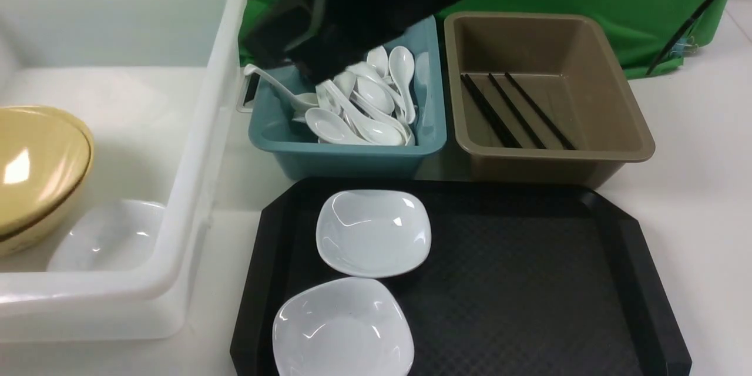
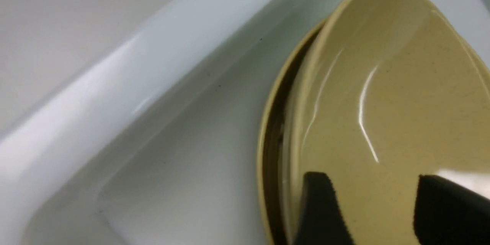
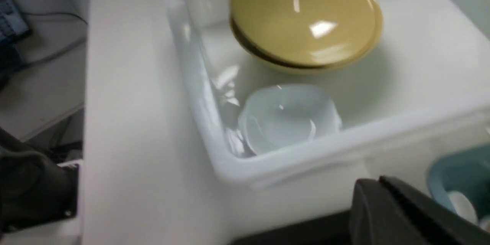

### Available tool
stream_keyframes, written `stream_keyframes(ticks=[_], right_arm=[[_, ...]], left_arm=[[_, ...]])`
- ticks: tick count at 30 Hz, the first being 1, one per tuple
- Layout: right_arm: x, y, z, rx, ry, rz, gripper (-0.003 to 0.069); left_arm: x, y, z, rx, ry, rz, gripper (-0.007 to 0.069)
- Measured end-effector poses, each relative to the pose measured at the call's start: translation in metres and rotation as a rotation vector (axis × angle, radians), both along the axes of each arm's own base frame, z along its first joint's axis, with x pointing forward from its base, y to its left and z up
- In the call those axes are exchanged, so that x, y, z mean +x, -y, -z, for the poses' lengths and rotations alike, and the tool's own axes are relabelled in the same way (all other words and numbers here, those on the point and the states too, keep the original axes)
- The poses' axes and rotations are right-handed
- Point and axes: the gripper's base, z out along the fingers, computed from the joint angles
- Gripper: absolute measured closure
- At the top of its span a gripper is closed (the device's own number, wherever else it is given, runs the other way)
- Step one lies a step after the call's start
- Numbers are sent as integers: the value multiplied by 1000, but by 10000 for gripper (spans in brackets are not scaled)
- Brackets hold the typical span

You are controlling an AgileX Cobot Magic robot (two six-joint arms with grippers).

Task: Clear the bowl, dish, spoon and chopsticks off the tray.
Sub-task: Use the left arm to put the noodle bowl into the large storage box on the left, then use the left arm to grab the plate

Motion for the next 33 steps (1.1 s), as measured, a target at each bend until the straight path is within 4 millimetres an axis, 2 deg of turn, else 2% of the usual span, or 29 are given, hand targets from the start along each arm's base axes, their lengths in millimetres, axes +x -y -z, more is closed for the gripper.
stream_keyframes(ticks=[2,5,7,8,10,12,13,15,16,18,20,22,24,27,29,30,33], right_arm=[[2,10,-1,-80,44,67,661],[1,36,-10,-220,118,185,661],[-4,63,-22,-321,155,280,661],[-4,68,-23,-331,160,295,661],[-4,101,-31,-349,165,402,661],[-3,135,-32,-361,141,516,661],[-3,154,-31,-364,123,587,661],[-1,179,-18,-380,79,668,661],[-1,189,-13,-375,57,700,661],[-3,201,-1,-354,13,728,661],[-8,207,10,-312,-22,725,661],[-13,207,20,-291,-43,701,661],[-16,206,26,-279,-66,685,661],[-19,204,30,-271,-95,658,661],[-22,202,31,-279,-104,622,661],[-26,200,33,-301,-118,552,661],[-34,193,36,-306,-155,429,661]], left_arm=[[-2,1,-19,51,8,20,137],[-7,9,-61,107,69,40,53],[-5,32,-90,124,116,122,67],[-5,36,-92,123,116,137,78],[6,80,-113,141,158,340,216],[17,130,-117,129,173,569,407],[23,167,-116,117,170,740,507],[28,216,-111,107,150,948,589],[30,231,-107,106,135,1012,602],[31,275,-95,111,92,1178,620],[32,321,-73,134,-5,1328,617],[35,355,-45,185,-123,1433,594],[40,375,-17,217,-236,1486,553],[44,393,16,215,-379,1523,478],[49,397,38,209,-478,1533,424],[54,398,59,204,-576,1536,373],[60,397,79,203,-647,1539,310]])
